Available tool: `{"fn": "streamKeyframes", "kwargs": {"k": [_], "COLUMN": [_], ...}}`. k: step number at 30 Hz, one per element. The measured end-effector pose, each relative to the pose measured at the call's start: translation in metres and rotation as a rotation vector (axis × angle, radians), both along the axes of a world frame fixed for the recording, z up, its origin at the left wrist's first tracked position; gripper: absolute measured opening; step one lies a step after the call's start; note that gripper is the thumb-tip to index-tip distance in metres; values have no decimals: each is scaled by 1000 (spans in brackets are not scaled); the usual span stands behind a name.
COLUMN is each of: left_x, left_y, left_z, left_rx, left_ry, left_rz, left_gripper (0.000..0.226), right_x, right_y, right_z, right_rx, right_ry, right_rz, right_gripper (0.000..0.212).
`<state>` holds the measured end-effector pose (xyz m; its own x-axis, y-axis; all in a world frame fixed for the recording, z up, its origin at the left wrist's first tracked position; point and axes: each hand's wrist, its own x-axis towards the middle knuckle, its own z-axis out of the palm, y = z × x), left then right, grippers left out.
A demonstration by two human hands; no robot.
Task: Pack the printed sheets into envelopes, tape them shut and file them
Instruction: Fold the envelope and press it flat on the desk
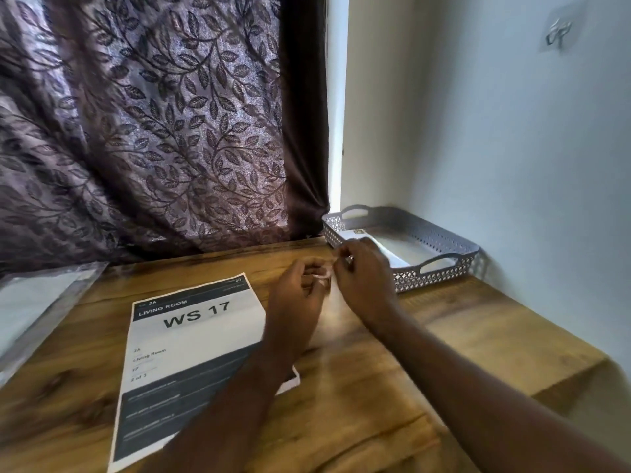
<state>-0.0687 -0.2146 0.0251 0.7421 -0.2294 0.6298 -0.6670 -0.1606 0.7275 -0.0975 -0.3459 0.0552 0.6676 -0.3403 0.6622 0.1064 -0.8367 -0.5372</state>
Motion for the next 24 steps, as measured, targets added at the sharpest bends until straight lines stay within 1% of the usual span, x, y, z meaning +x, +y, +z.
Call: {"fn": "streamKeyframes", "kwargs": {"k": [2, 3, 5, 7, 9, 11, 14, 16, 18, 20, 24], "left_x": [1, 3, 11, 21, 32, 46, 65, 73, 81, 87, 92], "left_y": [29, 44, 78, 117, 157, 198, 241, 255, 260, 257, 248], "left_z": [0, 0, -1, -3, -4, -7, -16, -22, -26, -27, -21], "left_rx": [47, 91, 205, 319, 389, 446, 535, 572, 612, 674, 733], "left_ry": [0, 21, 39, 16, -4, 42, 183, 278, 349, 377, 376], "left_rz": [99, 146, 236, 314, 384, 478, 632, 691, 710, 712, 668], "left_gripper": [33, 31, 24, 19, 18, 17, 12, 9, 27, 41, 50], "right_x": [2, 2, 5, 9, 14, 21, 30, 36, 41, 45, 46], "right_y": [23, 33, 56, 77, 91, 103, 115, 121, 124, 123, 123], "right_z": [-16, -23, -35, -39, -39, -38, -41, -44, -47, -48, -49], "right_rx": [-29, -57, -119, -166, -193, -240, -354, -392, -413, -417, -408], "right_ry": [94, 172, 336, 469, 580, 655, 705, 701, 686, 677, 655], "right_rz": [82, 126, 217, 292, 343, 376, 384, 369, 347, 333, 333], "right_gripper": [19, 24, 37, 46, 55, 61, 62, 62, 62, 62, 62]}}
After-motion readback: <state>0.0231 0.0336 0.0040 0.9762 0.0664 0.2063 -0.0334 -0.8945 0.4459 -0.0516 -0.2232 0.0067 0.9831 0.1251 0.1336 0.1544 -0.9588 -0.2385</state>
